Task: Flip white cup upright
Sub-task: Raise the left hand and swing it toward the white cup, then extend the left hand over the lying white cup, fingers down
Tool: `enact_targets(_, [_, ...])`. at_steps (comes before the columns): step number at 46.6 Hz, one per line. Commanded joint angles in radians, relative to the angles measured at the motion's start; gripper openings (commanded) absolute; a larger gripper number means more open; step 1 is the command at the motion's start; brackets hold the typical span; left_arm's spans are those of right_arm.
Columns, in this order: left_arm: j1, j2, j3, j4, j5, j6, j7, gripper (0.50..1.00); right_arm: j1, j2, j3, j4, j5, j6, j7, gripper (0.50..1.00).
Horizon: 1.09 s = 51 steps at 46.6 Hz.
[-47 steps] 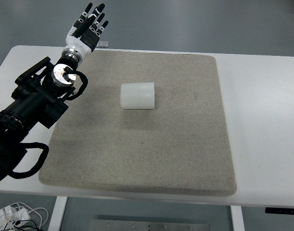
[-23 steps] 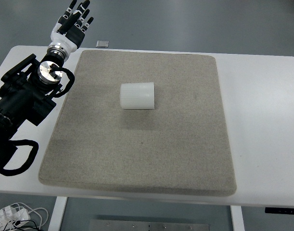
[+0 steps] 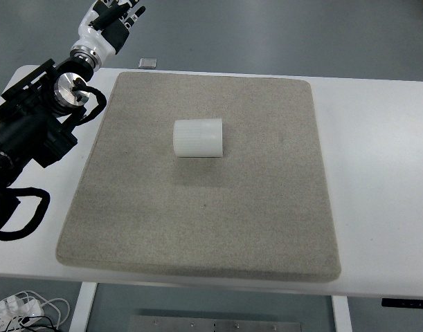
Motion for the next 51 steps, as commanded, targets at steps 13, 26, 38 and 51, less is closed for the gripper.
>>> enact_targets(13, [-0.009,0.162,0.055,-0.326,0.245,0.012,0.011,0.994,0.0,0.0,0.0,0.0,0.0,0.0,0.0,0.952])
enact_targets(26, [-0.069,0.305,0.331,-0.562,0.364,0.022,0.011,0.992,0.0,0.0,0.0,0.0,0.0,0.0,0.0,0.952])
enact_targets(38, [-0.113,0.334,0.5,-0.691,0.629,0.073,0.022,0.992,0.0,0.0,0.0,0.0,0.0,0.0,0.0,0.952])
enact_targets(51, [-0.115,0.326,0.541,-0.751,0.97,0.061,0.183,0.99,0.0,0.0,0.0,0.0,0.0,0.0,0.0,0.952])
